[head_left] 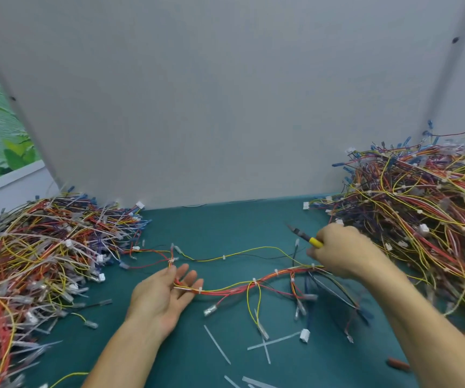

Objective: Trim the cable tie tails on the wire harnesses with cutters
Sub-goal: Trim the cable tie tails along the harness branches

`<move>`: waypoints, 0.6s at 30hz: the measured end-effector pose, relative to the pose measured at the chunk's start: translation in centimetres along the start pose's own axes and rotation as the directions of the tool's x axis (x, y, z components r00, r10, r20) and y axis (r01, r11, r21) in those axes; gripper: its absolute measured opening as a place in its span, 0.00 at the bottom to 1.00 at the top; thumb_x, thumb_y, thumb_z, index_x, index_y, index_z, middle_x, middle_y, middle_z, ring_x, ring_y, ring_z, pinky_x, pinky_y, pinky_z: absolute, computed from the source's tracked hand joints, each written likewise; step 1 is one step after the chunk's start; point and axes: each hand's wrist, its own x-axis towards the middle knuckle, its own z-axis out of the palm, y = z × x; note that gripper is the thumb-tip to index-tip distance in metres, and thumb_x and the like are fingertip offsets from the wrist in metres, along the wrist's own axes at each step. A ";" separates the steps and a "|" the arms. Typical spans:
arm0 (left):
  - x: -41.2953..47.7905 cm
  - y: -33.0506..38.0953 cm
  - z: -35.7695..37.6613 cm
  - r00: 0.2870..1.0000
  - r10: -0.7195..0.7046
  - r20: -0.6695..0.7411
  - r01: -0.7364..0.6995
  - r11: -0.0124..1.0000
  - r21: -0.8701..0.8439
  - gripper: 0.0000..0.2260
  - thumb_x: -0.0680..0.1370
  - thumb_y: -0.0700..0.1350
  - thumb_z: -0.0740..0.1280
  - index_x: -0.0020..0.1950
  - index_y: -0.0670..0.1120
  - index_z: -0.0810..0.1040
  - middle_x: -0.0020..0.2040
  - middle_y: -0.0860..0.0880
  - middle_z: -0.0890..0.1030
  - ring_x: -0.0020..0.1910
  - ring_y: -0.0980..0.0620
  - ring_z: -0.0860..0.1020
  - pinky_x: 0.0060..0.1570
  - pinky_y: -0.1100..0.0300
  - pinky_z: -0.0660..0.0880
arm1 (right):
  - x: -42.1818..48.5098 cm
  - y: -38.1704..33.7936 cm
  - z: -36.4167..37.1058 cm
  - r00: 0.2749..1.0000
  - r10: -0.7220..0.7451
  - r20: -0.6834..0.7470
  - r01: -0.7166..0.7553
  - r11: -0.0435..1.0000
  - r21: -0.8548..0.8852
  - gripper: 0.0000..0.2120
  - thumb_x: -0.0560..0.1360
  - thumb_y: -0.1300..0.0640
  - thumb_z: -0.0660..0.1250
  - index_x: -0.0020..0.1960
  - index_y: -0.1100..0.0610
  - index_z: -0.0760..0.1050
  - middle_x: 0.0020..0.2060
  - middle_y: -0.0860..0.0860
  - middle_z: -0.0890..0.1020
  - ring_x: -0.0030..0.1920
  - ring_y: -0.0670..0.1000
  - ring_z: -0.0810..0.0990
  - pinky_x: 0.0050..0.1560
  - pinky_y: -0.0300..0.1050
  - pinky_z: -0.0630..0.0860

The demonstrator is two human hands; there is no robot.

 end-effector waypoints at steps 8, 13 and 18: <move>-1.3 -1.0 1.0 0.909 0.301 0.290 -0.391 0.858 0.334 0.12 0.79 0.32 0.62 0.52 0.45 0.81 0.43 0.47 0.85 0.30 0.51 0.80 0.30 0.58 0.79 | 0.2 -1.1 3.2 0.997 0.025 0.071 -0.022 0.999 -0.037 0.10 0.76 0.51 0.61 0.53 0.55 0.76 0.50 0.58 0.78 0.45 0.59 0.73 0.46 0.48 0.72; 0.2 -1.1 0.1 0.974 0.213 0.077 -0.226 0.894 0.386 0.06 0.79 0.34 0.64 0.48 0.41 0.80 0.43 0.45 0.79 0.37 0.48 0.79 0.28 0.57 0.80 | -0.1 -1.5 4.2 0.999 0.007 -0.054 -0.011 0.998 -0.064 0.10 0.76 0.50 0.62 0.52 0.53 0.77 0.46 0.56 0.77 0.50 0.61 0.78 0.42 0.46 0.69; 1.3 -0.5 -0.9 0.966 0.252 0.056 -0.248 0.849 0.466 0.05 0.76 0.37 0.69 0.40 0.40 0.82 0.31 0.46 0.76 0.29 0.50 0.76 0.26 0.59 0.77 | -0.3 -1.9 4.8 0.979 -0.023 -0.201 0.016 0.999 -0.034 0.10 0.76 0.47 0.62 0.48 0.53 0.75 0.46 0.55 0.80 0.50 0.61 0.79 0.40 0.46 0.67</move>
